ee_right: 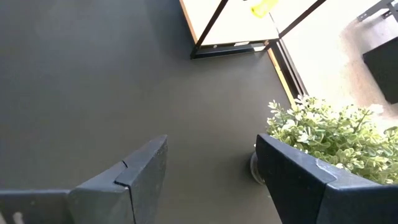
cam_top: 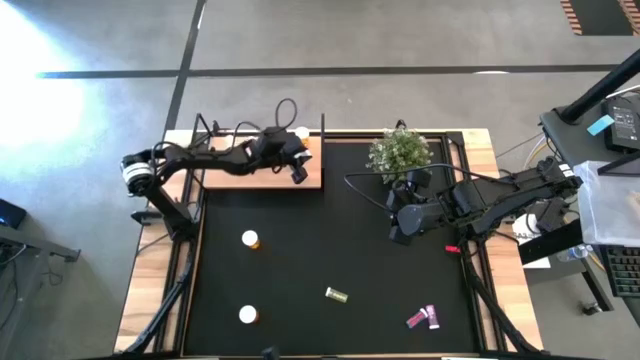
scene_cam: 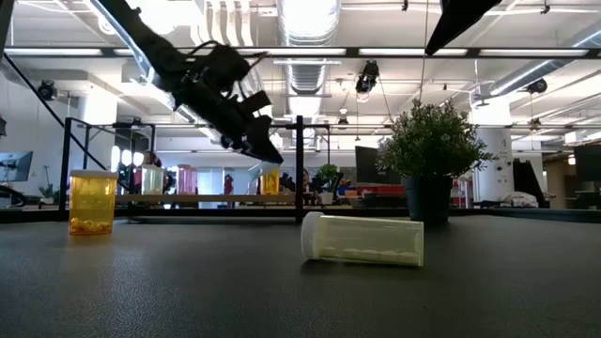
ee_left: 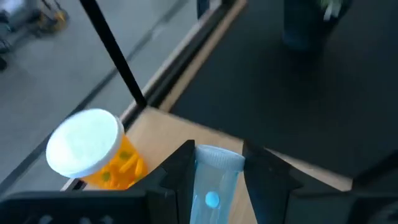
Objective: Pick and place medicine bottles onto shelf by color
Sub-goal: Put the top blue medicine bottle on the shelf aligned with the other blue medicine bottle
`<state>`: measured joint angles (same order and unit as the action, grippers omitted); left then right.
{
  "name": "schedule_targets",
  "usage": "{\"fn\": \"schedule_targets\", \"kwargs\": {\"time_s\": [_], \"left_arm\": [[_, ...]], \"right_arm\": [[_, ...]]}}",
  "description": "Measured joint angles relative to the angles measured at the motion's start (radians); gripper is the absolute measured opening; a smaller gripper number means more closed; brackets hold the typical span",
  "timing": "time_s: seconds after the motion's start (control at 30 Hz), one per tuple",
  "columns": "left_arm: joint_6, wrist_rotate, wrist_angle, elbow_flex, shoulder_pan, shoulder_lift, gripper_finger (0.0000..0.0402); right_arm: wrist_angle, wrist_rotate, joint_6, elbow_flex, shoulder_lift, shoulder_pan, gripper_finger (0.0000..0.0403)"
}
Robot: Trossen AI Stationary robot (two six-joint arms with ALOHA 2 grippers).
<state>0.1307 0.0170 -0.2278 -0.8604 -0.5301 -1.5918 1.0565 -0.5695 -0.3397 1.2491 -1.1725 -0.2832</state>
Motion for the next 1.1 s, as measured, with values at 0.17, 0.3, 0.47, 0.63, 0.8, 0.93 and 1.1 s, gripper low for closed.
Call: {"fn": "schedule_targets", "kwargs": {"time_s": [0.17,0.3,0.47,0.63,0.8,0.93,1.1], "left_arm": [[-0.088,0.034,-0.339,0.187,0.021,0.029,0.0100],[-0.107,0.074,-0.645,0.332,0.036,0.031,0.0100],[-0.147,0.111,-0.890,0.456,0.055,0.030,0.0100],[-0.188,0.167,-0.991,0.537,0.082,0.029,0.0100],[-0.204,0.242,-1.081,0.596,0.121,0.028,0.0100],[-0.204,0.290,-1.153,0.635,0.149,0.028,0.0100],[-0.204,0.335,-1.218,0.664,0.170,0.001,0.0100]], "right_arm": [[0.000,0.000,0.000,0.000,0.000,0.000,0.0235],[0.000,0.000,0.000,0.000,0.000,0.000,0.0235],[0.000,0.000,0.000,0.000,0.000,0.000,0.0235],[0.000,0.000,0.000,0.000,0.000,0.000,0.0235],[0.000,0.000,0.000,0.000,0.000,0.000,0.0235],[0.000,0.000,0.000,0.000,0.000,0.000,0.0235],[0.000,0.000,0.000,0.000,0.000,0.000,0.0235]]}}
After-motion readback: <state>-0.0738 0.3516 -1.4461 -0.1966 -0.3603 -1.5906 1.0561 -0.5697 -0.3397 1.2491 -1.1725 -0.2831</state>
